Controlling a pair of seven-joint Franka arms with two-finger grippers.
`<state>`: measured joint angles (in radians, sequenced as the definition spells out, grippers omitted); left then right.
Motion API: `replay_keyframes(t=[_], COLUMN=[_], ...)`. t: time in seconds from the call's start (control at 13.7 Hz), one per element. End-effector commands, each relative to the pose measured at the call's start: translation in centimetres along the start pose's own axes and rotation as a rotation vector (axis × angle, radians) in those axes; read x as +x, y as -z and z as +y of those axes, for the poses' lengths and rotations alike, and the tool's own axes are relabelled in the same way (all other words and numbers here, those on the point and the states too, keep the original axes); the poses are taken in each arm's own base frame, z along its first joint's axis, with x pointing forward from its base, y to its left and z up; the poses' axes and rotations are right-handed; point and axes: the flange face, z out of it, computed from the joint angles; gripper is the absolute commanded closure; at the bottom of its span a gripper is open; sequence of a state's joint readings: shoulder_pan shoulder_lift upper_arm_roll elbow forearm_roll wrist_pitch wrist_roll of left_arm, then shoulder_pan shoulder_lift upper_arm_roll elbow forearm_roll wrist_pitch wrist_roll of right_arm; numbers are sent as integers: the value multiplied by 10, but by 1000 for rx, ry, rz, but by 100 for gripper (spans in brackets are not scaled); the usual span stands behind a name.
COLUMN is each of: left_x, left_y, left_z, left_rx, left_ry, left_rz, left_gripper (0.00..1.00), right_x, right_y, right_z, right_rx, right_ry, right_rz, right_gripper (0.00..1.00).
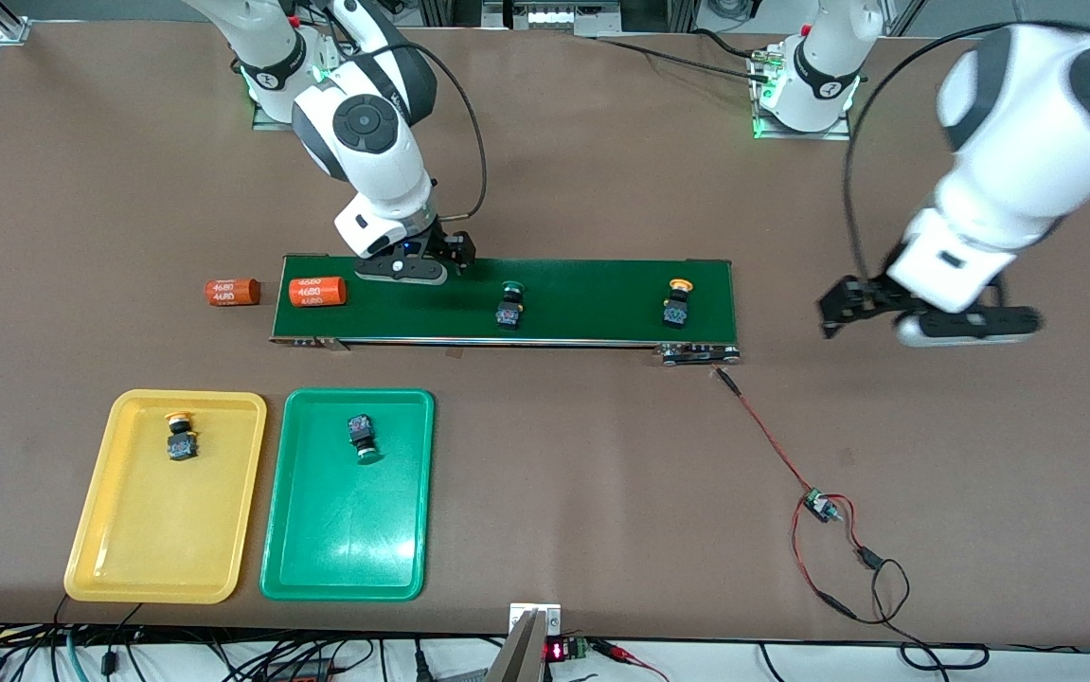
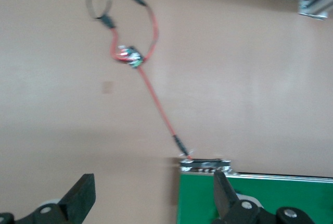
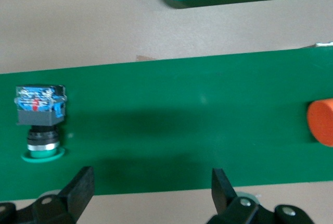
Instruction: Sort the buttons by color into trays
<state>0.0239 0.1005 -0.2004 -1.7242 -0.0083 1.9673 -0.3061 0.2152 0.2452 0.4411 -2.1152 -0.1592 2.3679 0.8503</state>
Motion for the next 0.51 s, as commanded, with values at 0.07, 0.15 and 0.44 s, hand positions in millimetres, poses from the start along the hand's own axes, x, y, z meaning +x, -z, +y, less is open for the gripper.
replay_keyframes(t=[0.07,0.15,0.44], left_x=[13,13,24], left_y=[60,71,98], left_z=[-46,-59,-117], left_rx=[31,41,29], left_ry=[67,81,-19], left_rz=[-87,-103,-84], left_gripper=[0,0,0], right_x=[18,21,22], right_y=[-9,-10,-12], right_z=[-9,-12,-20], right_rx=[-4,-1,-1], right_ry=[-42,-53,-38], right_rz=[9,10,18], right_gripper=[0,0,0])
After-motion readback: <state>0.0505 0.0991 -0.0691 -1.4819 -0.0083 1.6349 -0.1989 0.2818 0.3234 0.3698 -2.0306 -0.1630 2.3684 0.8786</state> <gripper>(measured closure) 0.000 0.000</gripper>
